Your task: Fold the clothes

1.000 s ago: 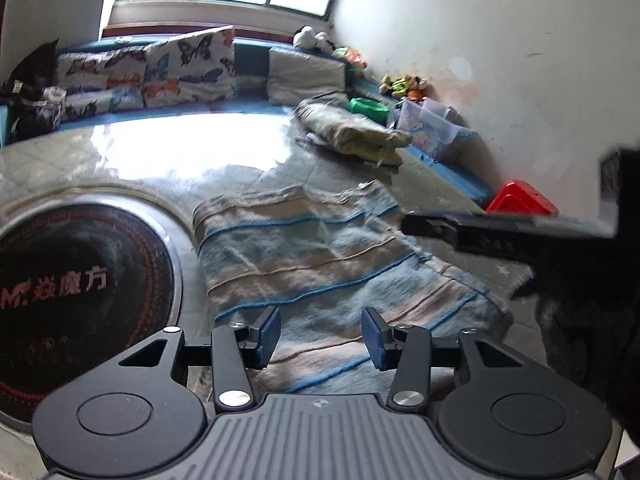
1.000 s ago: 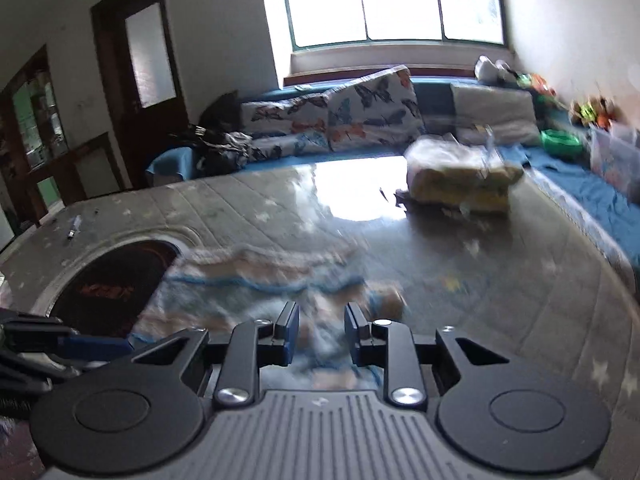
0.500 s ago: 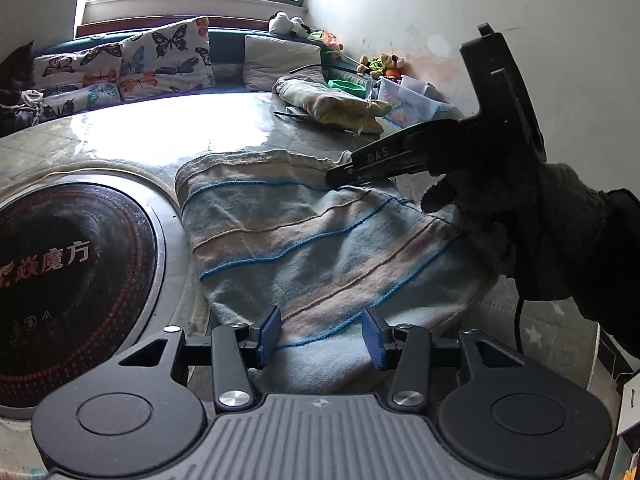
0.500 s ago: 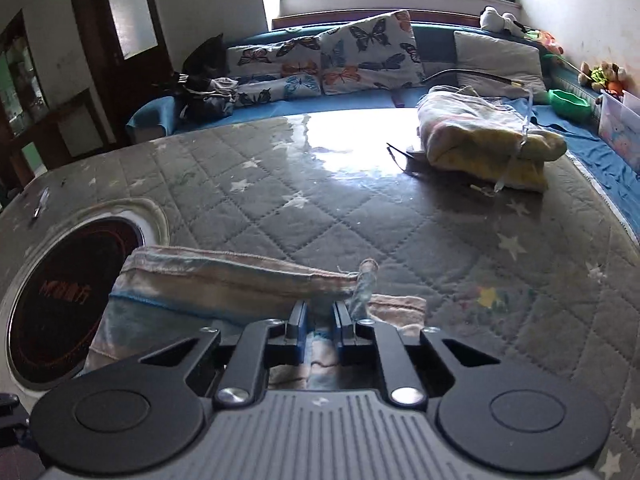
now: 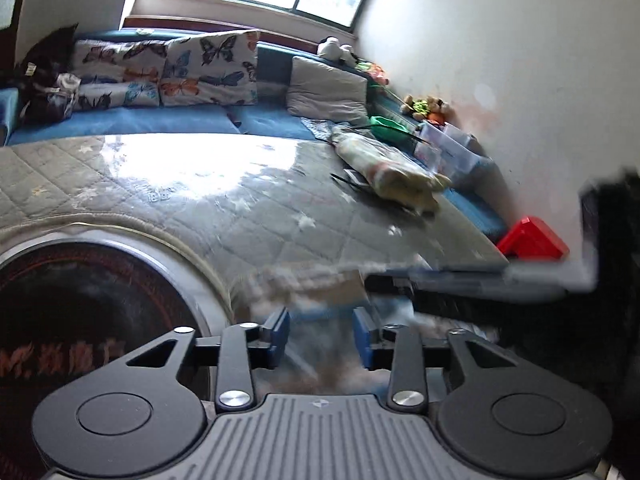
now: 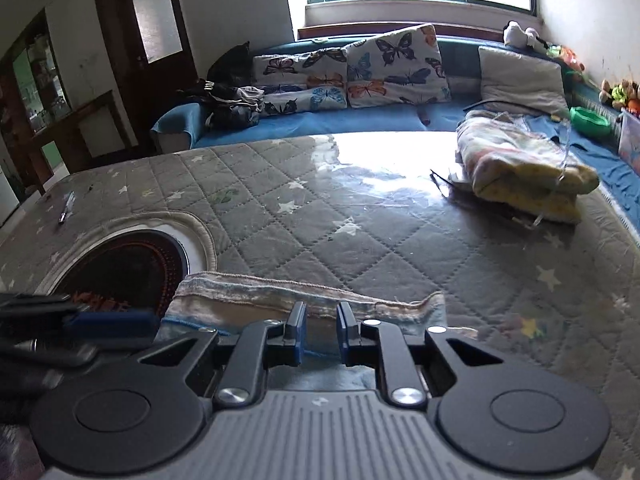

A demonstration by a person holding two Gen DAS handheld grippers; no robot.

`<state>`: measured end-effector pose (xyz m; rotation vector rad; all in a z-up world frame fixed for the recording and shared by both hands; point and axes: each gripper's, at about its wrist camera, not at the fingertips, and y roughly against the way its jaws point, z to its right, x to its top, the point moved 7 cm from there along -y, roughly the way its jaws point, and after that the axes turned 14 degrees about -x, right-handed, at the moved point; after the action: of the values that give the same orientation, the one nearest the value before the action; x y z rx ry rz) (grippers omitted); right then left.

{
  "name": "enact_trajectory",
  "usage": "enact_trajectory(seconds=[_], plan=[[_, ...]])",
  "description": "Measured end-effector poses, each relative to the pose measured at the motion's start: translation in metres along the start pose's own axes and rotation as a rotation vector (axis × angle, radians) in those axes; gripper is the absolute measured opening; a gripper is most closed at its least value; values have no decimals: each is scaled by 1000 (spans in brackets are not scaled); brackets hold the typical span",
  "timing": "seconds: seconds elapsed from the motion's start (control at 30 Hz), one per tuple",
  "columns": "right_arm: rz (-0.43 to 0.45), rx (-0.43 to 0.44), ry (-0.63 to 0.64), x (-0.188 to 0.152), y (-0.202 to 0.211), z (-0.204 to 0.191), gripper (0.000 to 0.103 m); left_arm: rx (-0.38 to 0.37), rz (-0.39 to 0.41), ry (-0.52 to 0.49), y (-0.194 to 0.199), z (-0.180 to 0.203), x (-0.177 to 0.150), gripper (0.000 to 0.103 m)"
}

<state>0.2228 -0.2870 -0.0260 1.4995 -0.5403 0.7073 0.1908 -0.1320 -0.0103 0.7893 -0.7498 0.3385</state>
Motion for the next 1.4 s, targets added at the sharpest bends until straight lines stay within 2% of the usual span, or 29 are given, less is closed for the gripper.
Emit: enact_trajectory(seconds=[0.1, 0.27, 0.4, 0.5, 0.53, 0.63, 0.73, 0.87, 1.03, 1.2, 1.3, 1.4], plan=[[-3, 14, -3, 2, -6, -5, 17, 23, 2, 5, -14, -10, 9, 34], [-18, 12, -2, 0, -21, -9, 15, 91, -43, 2, -34, -27, 6, 17], [-13, -44, -28, -1, -27, 3, 14, 89, -35, 22, -34, -32, 6, 17], [-10, -20, -67, -2, -15, 18, 14, 90, -20, 13, -28, -28, 9, 18], [-2, -10, -69, -3, -8, 21, 17, 90, -16, 10, -26, -25, 9, 18], [21, -12, -30, -9, 8, 26, 20, 64, 6, -5, -20, -11, 12, 18], [14, -34, -36, -18, 9, 36, 20, 55, -8, -67, -24, 10, 8, 18], [-1, -37, -117, -27, 9, 59, 19, 46, -44, -78, -37, 22, 4, 18], [85, 8, -90, -27, 42, 61, 20, -1, -61, -82, -47, 32, 3, 18], [67, 24, -17, -41, 40, 52, 19, 25, -83, -54, -61, 26, -2, 18], [39, 31, -61, -50, 33, 63, 17, 46, -94, -44, -66, 19, -6, 18], [71, 31, -58, -50, 48, 66, 19, 38, -82, -40, -59, 20, -7, 18]])
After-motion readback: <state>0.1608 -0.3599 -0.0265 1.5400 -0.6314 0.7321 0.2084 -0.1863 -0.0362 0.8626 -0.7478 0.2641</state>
